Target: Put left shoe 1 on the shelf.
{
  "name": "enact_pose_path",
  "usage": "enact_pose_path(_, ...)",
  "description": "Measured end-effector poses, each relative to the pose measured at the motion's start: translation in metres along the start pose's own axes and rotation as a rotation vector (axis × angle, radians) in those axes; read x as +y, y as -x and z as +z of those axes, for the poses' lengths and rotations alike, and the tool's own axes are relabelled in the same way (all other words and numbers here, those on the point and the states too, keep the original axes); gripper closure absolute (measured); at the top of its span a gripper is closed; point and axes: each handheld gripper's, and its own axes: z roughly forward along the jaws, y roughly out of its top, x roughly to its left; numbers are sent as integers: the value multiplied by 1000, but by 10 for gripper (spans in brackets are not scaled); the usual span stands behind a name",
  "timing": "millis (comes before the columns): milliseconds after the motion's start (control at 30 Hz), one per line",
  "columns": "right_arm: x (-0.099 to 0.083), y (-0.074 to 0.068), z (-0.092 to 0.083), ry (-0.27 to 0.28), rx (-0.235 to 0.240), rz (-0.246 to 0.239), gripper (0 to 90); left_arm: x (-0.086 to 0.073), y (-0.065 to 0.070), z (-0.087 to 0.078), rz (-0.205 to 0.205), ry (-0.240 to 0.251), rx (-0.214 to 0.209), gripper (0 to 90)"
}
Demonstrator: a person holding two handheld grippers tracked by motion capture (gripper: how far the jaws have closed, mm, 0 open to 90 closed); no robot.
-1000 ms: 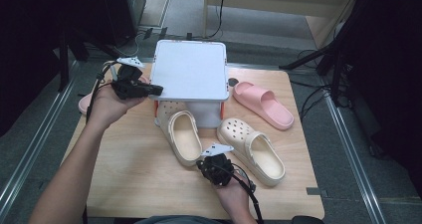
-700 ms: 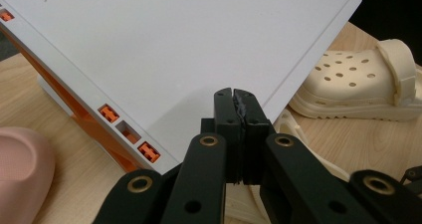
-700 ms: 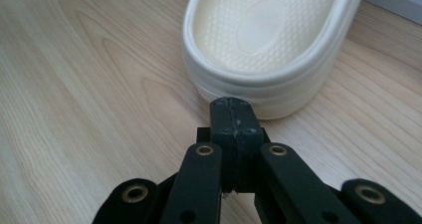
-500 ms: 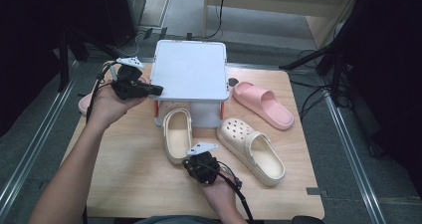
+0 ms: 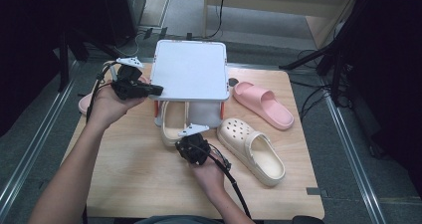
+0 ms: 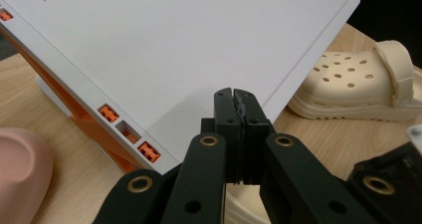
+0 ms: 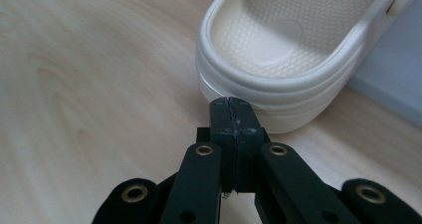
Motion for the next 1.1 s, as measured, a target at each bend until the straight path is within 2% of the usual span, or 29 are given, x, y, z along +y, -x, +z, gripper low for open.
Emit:
enact_pose_path(100,5,5,4,4,15,7,900,0,0,0,-2,0,0,895)
enact_pose_path(133,10,6,9,6,-1,16,900,0,0,0,-2,1,-1,895)
enact_pose_path(233,15,9,13,4,3,16,900,0,0,0,-1,1,1,895)
enact_pose_path(300,22,12,20,6,-30,1,900,0,0,0,-1,2,0,896)
enact_pose_path(333,23,14,22,12,-18,-1,900,0,0,0,-1,2,1,895)
enact_pose_path(433,29,17,27,25,-47,-10,900,0,0,0,0,3,1,895)
enact_pose_path(567,36,21,35,39,-58,-1,898,0,0,0,0,3,-2,896)
enact_pose_path(733,39,24,42,50,-75,-21,884,-1,0,0,-5,9,-7,895)
enact_pose_path(767,39,25,43,49,-66,-6,883,-1,-1,0,-9,10,-8,895)
enact_pose_path(833,39,26,40,48,-43,21,891,-1,-2,0,-18,10,-18,895)
enact_pose_path(933,36,25,30,31,-4,34,892,-1,-3,0,-29,12,-21,894)
enact_pose_path(1000,31,22,15,30,19,21,874,1,-1,-1,-27,4,4,860)
enact_pose_path(1033,31,22,15,30,19,21,874,1,-1,-1,-27,4,4,839)
enact_pose_path(1100,28,21,3,32,33,5,863,2,0,-2,-44,-4,2,818)
